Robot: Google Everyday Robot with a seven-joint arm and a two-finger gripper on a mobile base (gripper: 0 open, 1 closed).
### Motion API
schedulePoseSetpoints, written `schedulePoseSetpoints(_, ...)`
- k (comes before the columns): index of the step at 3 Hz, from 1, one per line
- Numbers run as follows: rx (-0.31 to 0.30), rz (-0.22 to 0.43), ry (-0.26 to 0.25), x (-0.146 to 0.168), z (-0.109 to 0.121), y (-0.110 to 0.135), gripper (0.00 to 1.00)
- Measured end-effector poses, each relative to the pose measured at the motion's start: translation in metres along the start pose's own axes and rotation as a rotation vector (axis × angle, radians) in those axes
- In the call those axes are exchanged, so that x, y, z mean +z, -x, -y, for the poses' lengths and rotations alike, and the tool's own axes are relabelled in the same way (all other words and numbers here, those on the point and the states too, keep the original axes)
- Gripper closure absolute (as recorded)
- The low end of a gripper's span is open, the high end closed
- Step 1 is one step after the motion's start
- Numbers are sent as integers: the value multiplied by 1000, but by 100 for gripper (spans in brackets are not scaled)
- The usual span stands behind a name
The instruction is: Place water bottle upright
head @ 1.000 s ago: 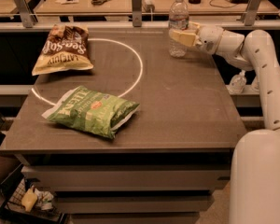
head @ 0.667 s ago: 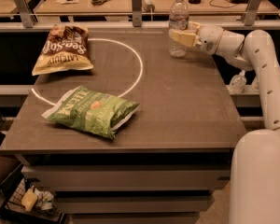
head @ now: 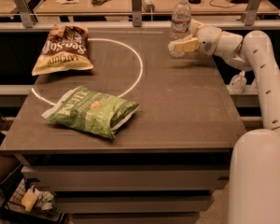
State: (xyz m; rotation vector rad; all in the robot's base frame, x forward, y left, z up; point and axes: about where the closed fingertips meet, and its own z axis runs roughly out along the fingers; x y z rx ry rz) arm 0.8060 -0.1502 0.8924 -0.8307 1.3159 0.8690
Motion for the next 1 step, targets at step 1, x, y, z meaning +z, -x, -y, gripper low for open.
schedulePoseSetpoints(1,0,0,0,0,0,0,0)
